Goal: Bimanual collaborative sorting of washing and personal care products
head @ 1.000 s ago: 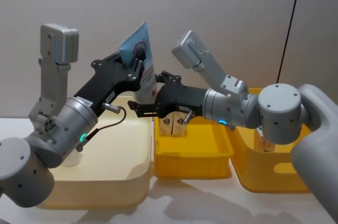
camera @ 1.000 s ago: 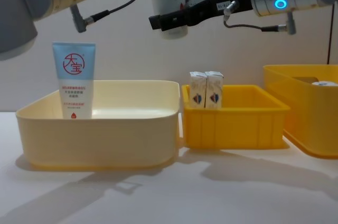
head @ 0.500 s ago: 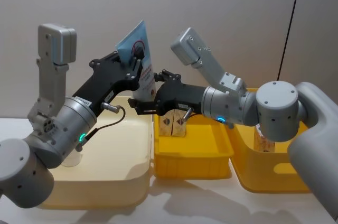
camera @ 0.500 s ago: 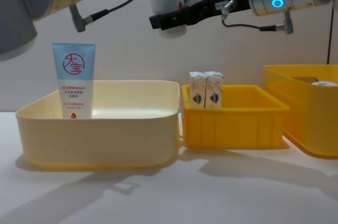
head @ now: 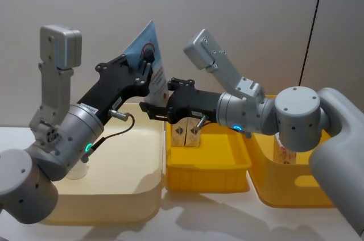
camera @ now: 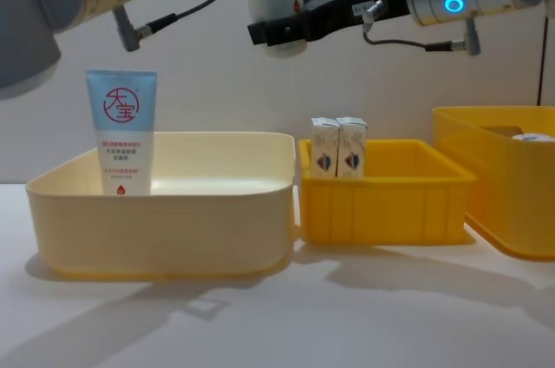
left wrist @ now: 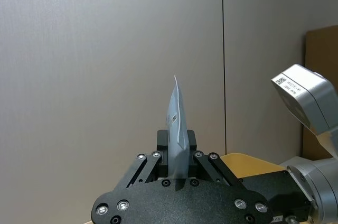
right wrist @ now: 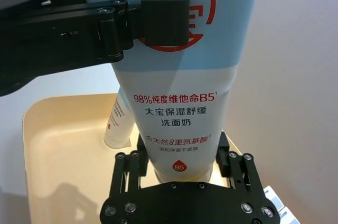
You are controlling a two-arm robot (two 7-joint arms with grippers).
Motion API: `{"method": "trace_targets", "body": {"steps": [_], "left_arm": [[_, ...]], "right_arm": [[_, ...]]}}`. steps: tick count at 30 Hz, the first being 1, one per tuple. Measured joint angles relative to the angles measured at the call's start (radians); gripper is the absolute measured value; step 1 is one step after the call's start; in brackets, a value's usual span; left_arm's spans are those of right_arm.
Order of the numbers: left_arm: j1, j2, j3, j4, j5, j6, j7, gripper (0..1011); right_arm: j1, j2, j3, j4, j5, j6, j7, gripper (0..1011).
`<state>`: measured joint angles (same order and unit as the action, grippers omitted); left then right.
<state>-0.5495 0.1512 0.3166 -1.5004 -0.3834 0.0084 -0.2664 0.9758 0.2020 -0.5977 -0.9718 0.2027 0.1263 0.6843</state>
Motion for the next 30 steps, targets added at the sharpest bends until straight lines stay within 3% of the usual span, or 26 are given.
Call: {"method": "trace_targets", "body": {"steps": [4, 30], "left_arm": [[0.000, 0.000, 0.000, 0.000, 0.001, 0.000, 0.000, 178], [0.001, -0.001, 0.000, 0.000, 0.002, -0.001, 0.001, 177]], "right_arm": [[0.001, 0.000, 0.000, 0.002, 0.001, 0.001, -0.001, 668], [0.003, -0.001, 0.000, 0.005, 0.002, 0.001, -0.001, 662]]}}
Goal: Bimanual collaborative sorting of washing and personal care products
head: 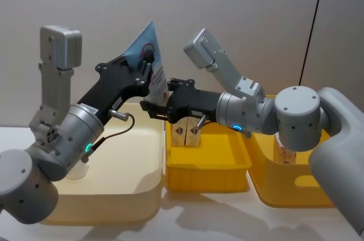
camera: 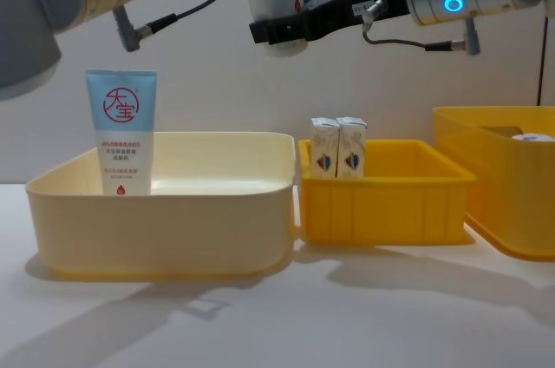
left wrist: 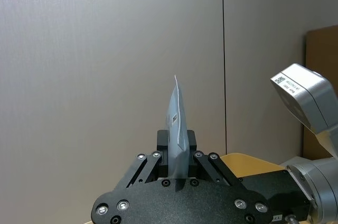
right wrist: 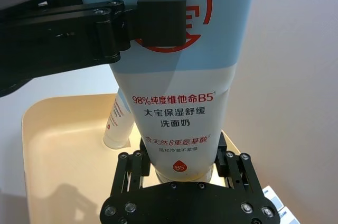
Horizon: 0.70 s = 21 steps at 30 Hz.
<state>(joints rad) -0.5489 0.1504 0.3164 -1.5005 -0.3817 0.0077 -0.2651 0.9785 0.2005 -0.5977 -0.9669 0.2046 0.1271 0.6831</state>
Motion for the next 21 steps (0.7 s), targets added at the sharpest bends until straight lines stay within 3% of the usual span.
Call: {"method": "trace_targets", "body": {"steps": [4, 9, 13, 21], "left_arm": [[0.000, 0.000, 0.000, 0.000, 0.000, 0.000, 0.000, 180], [0.000, 0.000, 0.000, 0.000, 0.000, 0.000, 0.000, 297], [0.000, 0.000, 0.000, 0.000, 0.000, 0.000, 0.000, 460], [0.000, 0.000, 0.000, 0.000, 0.000, 0.000, 0.000, 694]], "right_arm": [[0.000, 0.000, 0.000, 0.000, 0.000, 0.000, 0.000, 662], [0.000, 0.000, 0.000, 0.000, 0.000, 0.000, 0.000, 662], [0.000, 0.000, 0.000, 0.000, 0.000, 0.000, 0.000, 662], [0.000, 0.000, 0.000, 0.000, 0.000, 0.000, 0.000, 662]]}}
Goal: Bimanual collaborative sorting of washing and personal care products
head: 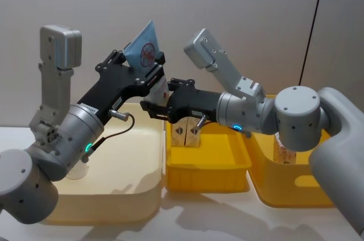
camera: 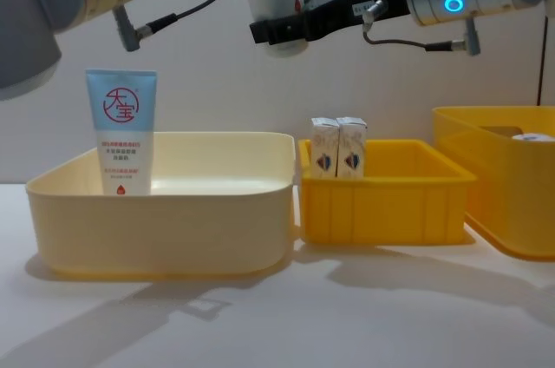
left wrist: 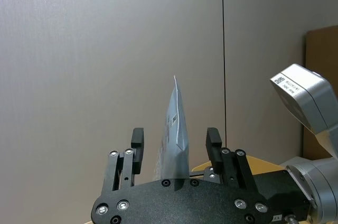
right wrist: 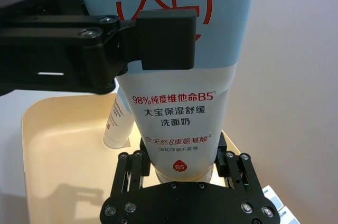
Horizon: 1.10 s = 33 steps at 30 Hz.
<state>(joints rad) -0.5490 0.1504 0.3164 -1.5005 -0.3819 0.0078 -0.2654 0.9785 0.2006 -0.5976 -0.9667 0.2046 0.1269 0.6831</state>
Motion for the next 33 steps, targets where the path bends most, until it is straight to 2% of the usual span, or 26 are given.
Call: {"method": "trace_targets", "body": {"steps": [11, 19, 27, 33], "left_arm": [[0.000, 0.000, 0.000, 0.000, 0.000, 0.000, 0.000, 1003], [0.000, 0.000, 0.000, 0.000, 0.000, 0.000, 0.000, 1003], [0.000, 0.000, 0.000, 0.000, 0.000, 0.000, 0.000, 1003], [0.000, 0.000, 0.000, 0.000, 0.000, 0.000, 0.000, 1003]], "right_arm": [[0.003, 0.020, 0.014, 0.006, 0.004, 0.003, -0.024, 663], [-0.005, 0.057, 0.044, -0.006, 0.009, 0.040, -0.060, 662], [-0.019, 0.094, 0.084, -0.030, 0.016, 0.104, -0.107, 662], [-0.010, 0.128, 0.116, -0.029, 0.020, 0.183, -0.131, 662]]}}
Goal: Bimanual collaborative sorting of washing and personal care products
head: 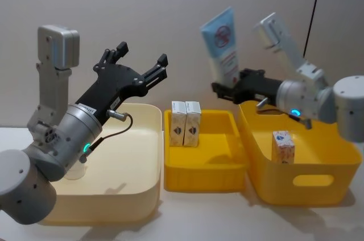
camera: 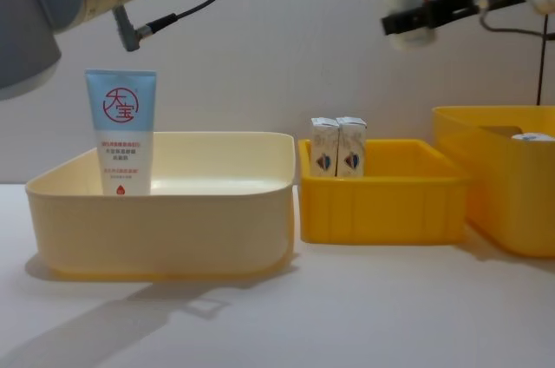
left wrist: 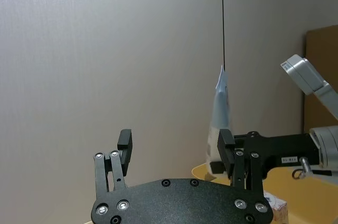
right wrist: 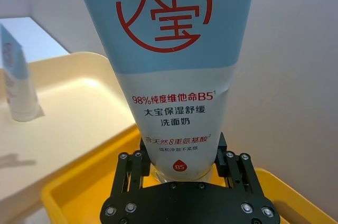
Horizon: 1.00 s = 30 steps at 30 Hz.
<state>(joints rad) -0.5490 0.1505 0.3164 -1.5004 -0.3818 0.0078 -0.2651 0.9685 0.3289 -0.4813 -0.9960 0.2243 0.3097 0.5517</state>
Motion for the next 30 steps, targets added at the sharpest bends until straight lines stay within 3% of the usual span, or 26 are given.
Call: {"method": "trace_targets", "body": {"steps": [12, 19, 30], "left_arm": [[0.000, 0.000, 0.000, 0.000, 0.000, 0.000, 0.000, 1003], [0.000, 0.000, 0.000, 0.000, 0.000, 0.000, 0.000, 1003], [0.000, 0.000, 0.000, 0.000, 0.000, 0.000, 0.000, 1003]], "right_arm": [[0.086, 0.057, -0.001, 0.072, -0.019, 0.159, 0.041, 662], [0.157, 0.081, -0.034, 0.142, -0.046, 0.239, 0.113, 662], [0.307, 0.096, -0.129, 0.317, -0.108, 0.335, 0.277, 662]]}}
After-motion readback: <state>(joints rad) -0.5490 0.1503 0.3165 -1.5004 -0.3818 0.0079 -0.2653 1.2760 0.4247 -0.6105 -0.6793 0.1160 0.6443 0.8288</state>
